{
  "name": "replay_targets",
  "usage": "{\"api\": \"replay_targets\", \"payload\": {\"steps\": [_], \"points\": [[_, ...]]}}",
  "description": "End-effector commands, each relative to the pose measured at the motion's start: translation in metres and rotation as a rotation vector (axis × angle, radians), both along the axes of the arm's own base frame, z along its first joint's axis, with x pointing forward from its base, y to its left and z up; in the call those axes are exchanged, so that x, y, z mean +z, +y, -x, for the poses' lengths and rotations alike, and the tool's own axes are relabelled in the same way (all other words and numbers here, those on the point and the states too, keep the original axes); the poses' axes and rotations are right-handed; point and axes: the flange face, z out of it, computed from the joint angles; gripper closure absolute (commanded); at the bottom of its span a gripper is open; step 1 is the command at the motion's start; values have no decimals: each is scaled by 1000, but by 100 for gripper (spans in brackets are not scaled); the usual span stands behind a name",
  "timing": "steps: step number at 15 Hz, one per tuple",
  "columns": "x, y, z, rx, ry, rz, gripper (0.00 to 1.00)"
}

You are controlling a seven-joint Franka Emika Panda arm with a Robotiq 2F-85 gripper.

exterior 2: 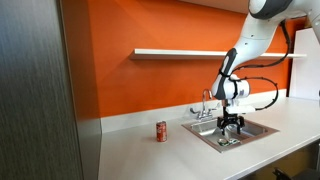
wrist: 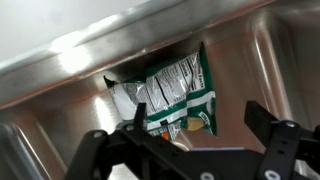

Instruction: Remove the packet from the sink

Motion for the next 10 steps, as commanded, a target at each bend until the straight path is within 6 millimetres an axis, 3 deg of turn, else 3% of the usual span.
{"api": "replay_targets", "payload": {"steps": [1,10], "points": [[-20,-8,-12,-3,16,-4,0],[-51,-17,-19,-8,43,-3,0]]}}
